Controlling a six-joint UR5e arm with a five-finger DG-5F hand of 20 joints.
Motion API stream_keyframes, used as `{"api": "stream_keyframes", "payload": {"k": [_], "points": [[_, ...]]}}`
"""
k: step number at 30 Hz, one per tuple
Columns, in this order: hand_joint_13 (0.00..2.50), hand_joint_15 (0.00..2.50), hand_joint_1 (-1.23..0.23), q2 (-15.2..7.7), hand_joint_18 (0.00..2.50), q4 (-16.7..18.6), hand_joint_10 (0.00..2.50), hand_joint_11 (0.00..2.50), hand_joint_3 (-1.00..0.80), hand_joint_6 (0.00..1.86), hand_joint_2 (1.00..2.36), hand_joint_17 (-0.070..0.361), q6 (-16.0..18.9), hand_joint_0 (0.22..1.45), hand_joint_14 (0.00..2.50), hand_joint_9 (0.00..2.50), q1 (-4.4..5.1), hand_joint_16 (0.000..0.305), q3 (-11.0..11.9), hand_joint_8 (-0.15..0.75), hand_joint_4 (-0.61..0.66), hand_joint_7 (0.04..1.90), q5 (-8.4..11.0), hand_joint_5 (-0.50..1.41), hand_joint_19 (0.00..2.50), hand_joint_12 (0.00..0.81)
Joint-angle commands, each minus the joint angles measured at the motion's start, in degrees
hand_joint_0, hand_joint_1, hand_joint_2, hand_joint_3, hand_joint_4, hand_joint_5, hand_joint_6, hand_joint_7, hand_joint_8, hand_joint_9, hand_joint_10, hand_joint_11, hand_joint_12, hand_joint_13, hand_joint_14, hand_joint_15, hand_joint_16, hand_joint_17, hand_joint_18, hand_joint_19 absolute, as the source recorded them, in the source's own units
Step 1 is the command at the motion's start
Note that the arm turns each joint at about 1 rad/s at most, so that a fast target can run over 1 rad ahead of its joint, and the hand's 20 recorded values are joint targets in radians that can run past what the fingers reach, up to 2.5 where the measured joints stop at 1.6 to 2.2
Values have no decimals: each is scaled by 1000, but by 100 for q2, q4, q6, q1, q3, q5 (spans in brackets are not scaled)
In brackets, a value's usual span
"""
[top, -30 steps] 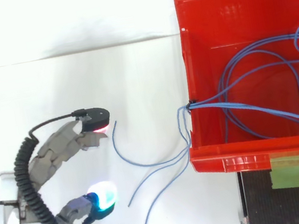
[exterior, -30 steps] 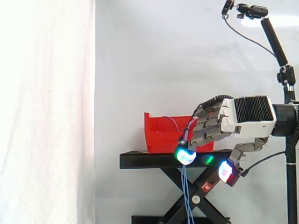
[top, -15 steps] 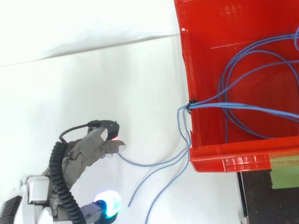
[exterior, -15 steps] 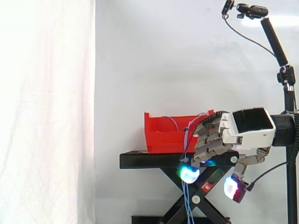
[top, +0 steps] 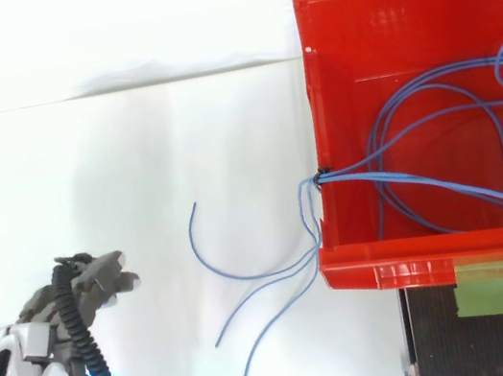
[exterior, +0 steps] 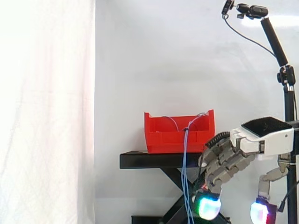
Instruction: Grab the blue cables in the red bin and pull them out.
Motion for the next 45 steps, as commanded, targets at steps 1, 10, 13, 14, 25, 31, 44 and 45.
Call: {"api": "stream_keyframes", "payload": {"k": [1,10,13,14,25,31,44,45], "points": [[577,569,-988,-229,401,107,21,1143,-1000,10,1000,101,312,732,22,674,-21,45,14,235,75,565,-57,495,419,353],[572,565,-982,-643,400,-394,21,1129,-1000,10,1000,102,426,734,21,671,-161,45,735,238,76,560,-180,496,420,355],[570,563,-981,-643,397,-561,20,1129,-1000,10,1000,102,250,735,20,670,-240,45,972,238,78,562,-180,499,417,355],[567,557,-983,-643,397,-614,20,1120,-1000,10,1000,102,13,735,22,671,-293,45,1113,235,77,557,-180,501,421,355],[556,545,-1005,-643,384,-473,22,1067,-1000,11,1000,99,-1129,757,21,668,-399,44,1323,202,-87,507,-154,586,435,339],[550,543,-1015,-643,384,-473,22,1041,-1000,12,1000,97,-1718,765,22,655,-451,43,1332,192,-91,482,-145,593,427,334],[540,533,-1020,-643,380,-719,22,1034,-1000,12,1000,96,-2527,763,19,650,-706,43,1332,193,-84,479,-145,596,432,332],[538,542,-1021,-634,379,-737,23,1035,-1000,12,1000,96,-2571,762,20,650,-715,43,1332,193,-80,482,-145,596,431,332]]}}
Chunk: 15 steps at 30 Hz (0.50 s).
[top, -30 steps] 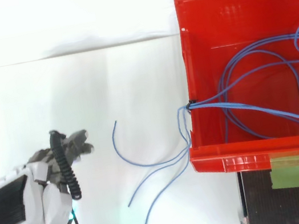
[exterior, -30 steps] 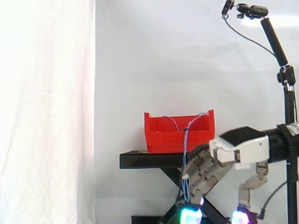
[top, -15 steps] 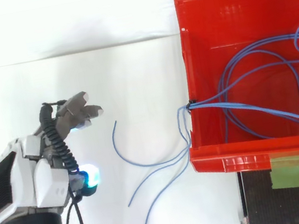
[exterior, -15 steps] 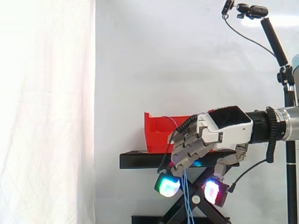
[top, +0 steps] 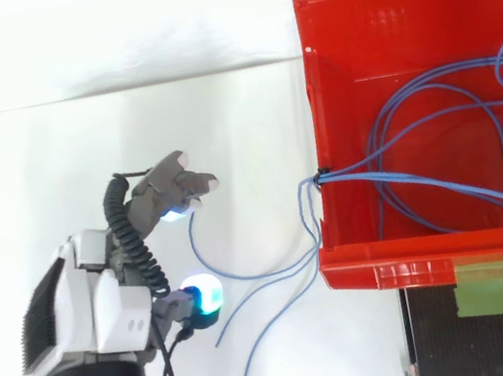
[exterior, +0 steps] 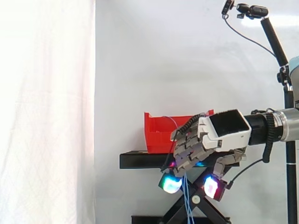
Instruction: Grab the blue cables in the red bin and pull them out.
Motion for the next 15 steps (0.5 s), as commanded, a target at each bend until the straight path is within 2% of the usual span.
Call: {"api": "stream_keyframes", "payload": {"k": [1,4,6,7,8,11,15], "points": [[538,531,-1019,-3,379,-105,22,1035,-1000,12,1000,96,-200,763,19,650,-70,43,28,195,-77,482,0,595,432,332],[537,531,-1020,5,379,-369,24,1034,-1000,12,1000,96,-323,762,21,647,-114,43,239,193,-75,482,-18,593,435,332],[537,536,-1022,-3,378,-861,22,1032,-1000,13,1000,96,-473,762,20,649,-149,43,529,194,-81,481,0,589,424,333],[536,535,-1021,-3,377,-861,22,1032,-1000,13,1000,96,-473,762,19,649,-149,43,529,194,-80,480,0,588,430,333],[536,531,-1021,5,377,-1169,22,1032,-1000,12,1000,96,-613,762,21,648,-167,43,634,192,-76,481,0,588,432,332],[534,535,-1022,5,377,-1292,22,1035,-1000,12,1000,96,-701,761,21,647,-184,43,661,190,-75,480,0,585,432,333],[533,535,-1021,5,377,-1265,21,1024,-1000,12,1000,96,-763,760,21,647,-246,43,669,195,-66,480,0,586,431,333]]}}
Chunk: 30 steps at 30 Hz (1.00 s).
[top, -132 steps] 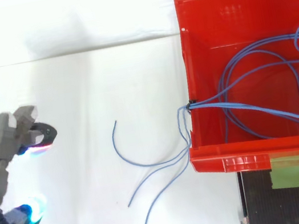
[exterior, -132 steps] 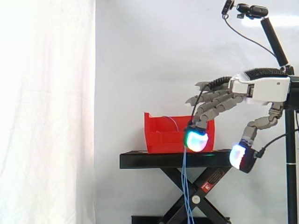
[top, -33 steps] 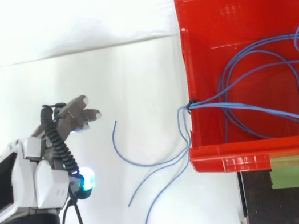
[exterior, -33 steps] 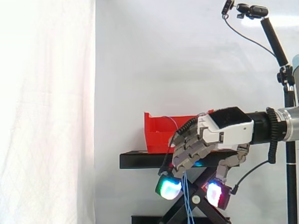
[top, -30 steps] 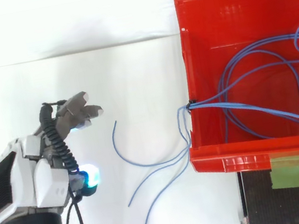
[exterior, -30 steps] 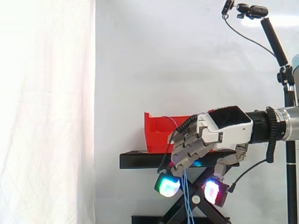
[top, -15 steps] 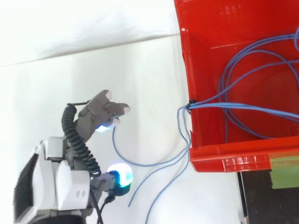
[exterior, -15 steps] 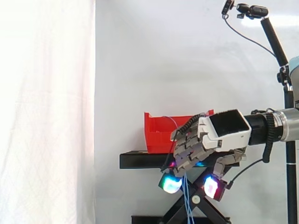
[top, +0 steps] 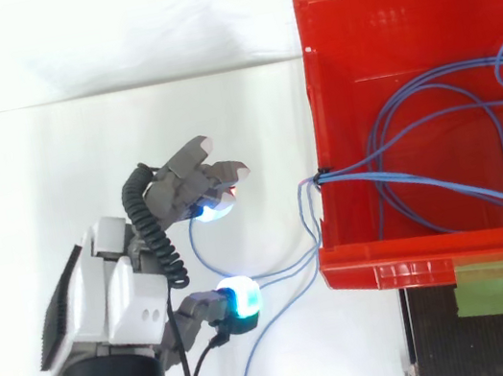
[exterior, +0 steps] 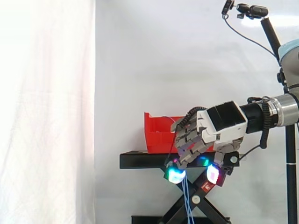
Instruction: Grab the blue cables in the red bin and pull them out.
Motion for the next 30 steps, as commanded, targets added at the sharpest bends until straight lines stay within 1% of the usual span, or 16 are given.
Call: {"api": "stream_keyframes", "payload": {"k": [1,3,7,8,12,17,18,21,23,30], "points": [[533,531,-1021,-6,378,-42,22,1032,-1000,12,1000,96,-57,760,19,647,-50,43,45,195,-70,480,0,586,427,334],[533,529,-1021,3,378,-15,22,1020,-1000,13,1000,96,-57,760,19,647,-77,43,80,197,-68,483,0,585,431,332],[532,535,-1020,-6,377,161,22,1033,-1000,12,1000,96,-57,760,19,645,-121,43,89,195,-70,481,0,585,434,334],[532,534,-1018,-6,377,328,22,1029,-1000,12,1000,96,-65,760,21,645,-147,43,89,195,-71,479,0,586,432,333],[531,529,-1018,-6,377,749,22,1029,-1000,12,1000,96,-109,759,19,644,-209,43,89,196,-66,481,0,586,426,335],[530,529,-1018,-6,375,1004,22,1029,-1000,12,1000,96,-144,759,21,643,-261,43,89,195,-64,482,9,586,432,335],[529,533,-1018,-6,376,1004,22,1028,-1000,13,1000,96,-144,759,21,643,-261,43,89,195,-63,483,9,587,426,334],[530,530,-1019,3,373,1075,23,1021,-1000,13,1000,96,-144,761,19,644,-314,43,89,195,-61,482,0,591,435,335],[530,534,-1019,-6,374,1083,22,1032,-1000,12,1000,96,-153,760,19,643,-332,43,80,196,-61,486,-8,592,432,333],[527,526,-1020,-6,374,978,23,1020,-1000,12,1000,96,-206,760,21,644,-384,43,89,195,-55,485,-17,596,432,334]]}}
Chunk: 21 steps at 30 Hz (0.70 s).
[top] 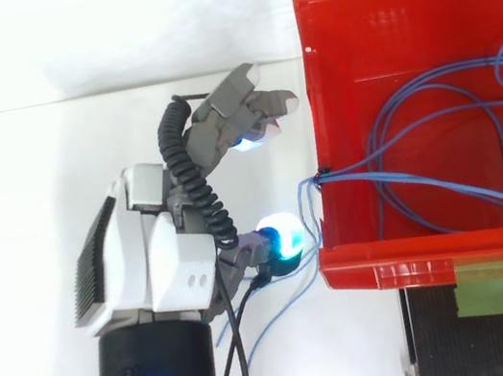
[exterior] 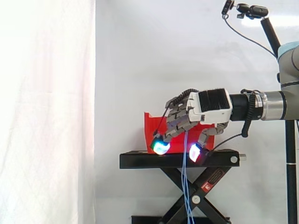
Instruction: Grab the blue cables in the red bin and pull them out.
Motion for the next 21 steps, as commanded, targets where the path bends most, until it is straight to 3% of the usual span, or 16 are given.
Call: {"api": "stream_keyframes", "payload": {"k": [1,4,21], "points": [[527,534,-1020,-1,374,-48,21,1029,-1000,12,1000,96,-11,760,19,643,-23,43,2,197,-56,497,-11,596,432,333],[526,535,-1018,-1,372,-118,22,1031,-1000,12,1000,96,-91,760,20,642,-67,43,2,196,-58,568,-19,634,431,333],[528,532,-1023,-9,376,57,19,1015,-1000,6,1000,98,-442,747,21,640,-32,43,-7,203,-81,715,-19,731,438,336]]}}
